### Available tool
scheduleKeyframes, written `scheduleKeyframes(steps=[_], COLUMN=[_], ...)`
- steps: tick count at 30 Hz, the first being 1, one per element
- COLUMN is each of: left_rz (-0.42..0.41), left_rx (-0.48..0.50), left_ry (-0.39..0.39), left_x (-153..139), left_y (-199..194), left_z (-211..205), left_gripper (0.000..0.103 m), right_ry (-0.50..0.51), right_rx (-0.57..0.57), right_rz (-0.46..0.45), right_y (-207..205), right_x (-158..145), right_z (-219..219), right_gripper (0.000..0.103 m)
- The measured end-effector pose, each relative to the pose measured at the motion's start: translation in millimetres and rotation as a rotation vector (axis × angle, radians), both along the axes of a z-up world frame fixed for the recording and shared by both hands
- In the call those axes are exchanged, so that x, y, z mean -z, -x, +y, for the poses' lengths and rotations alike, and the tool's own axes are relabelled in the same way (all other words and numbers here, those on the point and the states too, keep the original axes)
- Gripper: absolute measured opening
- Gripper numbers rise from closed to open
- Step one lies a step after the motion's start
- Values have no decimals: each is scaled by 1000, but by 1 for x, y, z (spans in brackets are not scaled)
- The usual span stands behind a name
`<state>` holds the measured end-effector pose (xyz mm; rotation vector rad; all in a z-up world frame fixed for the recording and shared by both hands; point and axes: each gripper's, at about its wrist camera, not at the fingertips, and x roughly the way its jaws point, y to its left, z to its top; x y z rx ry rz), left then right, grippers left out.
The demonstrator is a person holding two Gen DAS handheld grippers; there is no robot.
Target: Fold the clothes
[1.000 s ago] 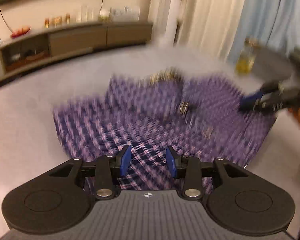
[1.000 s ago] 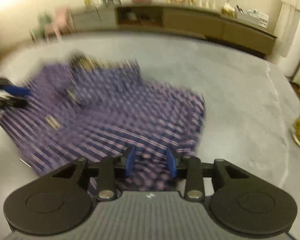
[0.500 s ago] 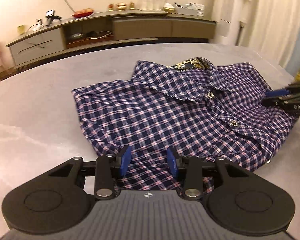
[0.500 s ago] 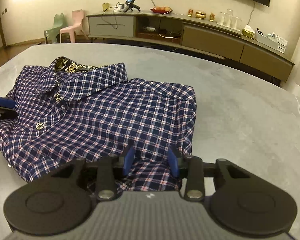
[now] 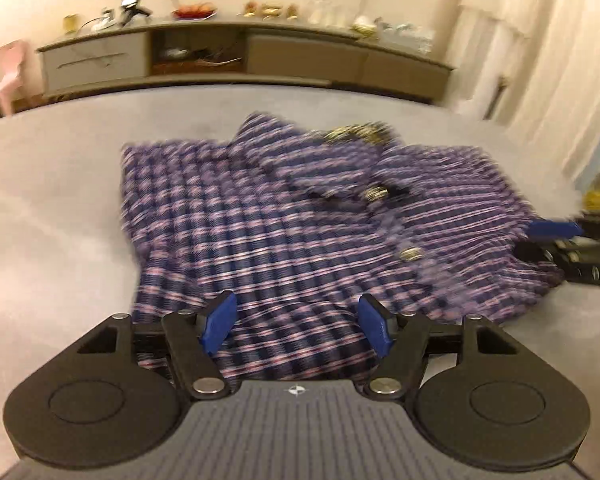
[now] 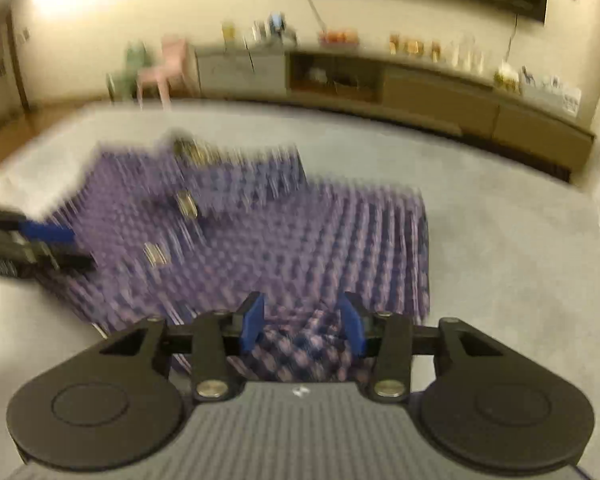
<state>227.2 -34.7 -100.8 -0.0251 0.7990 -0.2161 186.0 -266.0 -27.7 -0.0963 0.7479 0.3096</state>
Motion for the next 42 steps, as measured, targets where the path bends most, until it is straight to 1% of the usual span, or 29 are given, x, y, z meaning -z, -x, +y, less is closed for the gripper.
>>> scheduleKeyframes(steps=[3,5,7,10,11,14,16,19,20,21,22,24,26,27,28,31,33,34,37,39,42], left_rz=[-3,-7,-14,-11,-10,-9,-8,-8,-12,-17,-27,-63,-93,-105,-115,-138,-145,-142,-144,-156,-145], left_rx=[-26,-39,-57,-62,-58,-58,-66,-78,-79,-78,-75,-60,-47,-41,-41,-45,-52,-58,-79,-99,-99], left_ry=[-25,-52,-69,-66,-66,-64,-61,-55,-54,-54,-49,-42,-48,-45,-32,22,54,78,136,148,182], left_x=[0,-2,-1,-1,-2,-4,-5,-8,-12,-16,-22,-36,-48,-53,-57,-63,-62,-61,-56,-54,-52], left_y=[-4,-9,-13,-16,-16,-14,-12,-10,-5,1,9,29,50,59,68,92,102,107,115,121,126], left_z=[2,2,3,6,6,6,7,8,6,4,1,-4,-9,-10,-9,-5,-4,-4,-4,-8,-16], left_gripper=[71,71,71,71,71,71,71,70,73,82,87,97,102,102,102,102,102,102,102,102,102], right_ry=[27,45,63,90,85,80,77,75,76,71,62,22,-51,-86,-95,-118,-129,-133,-132,-123,-110], right_rx=[13,21,30,42,33,97,140,197,211,216,213,210,217,221,223,227,229,229,224,218,220], right_rz=[10,17,24,34,35,33,32,22,13,5,-3,-5,7,13,14,19,20,19,17,14,11], right_y=[-9,-15,-21,-30,-29,-25,-23,-15,-9,-2,6,19,31,37,42,55,63,67,80,86,92], right_x=[9,15,22,31,31,27,24,17,13,8,3,-4,-9,-11,-11,-12,-12,-13,-11,-10,-7], right_z=[5,8,12,17,12,-7,-21,-39,-43,-44,-43,-36,-28,-23,-18,-1,9,13,26,34,44], right_gripper=[45,50,50,50,50,49,44,44,44,44,44,49,56,58,62,63,64,66,68,69,69])
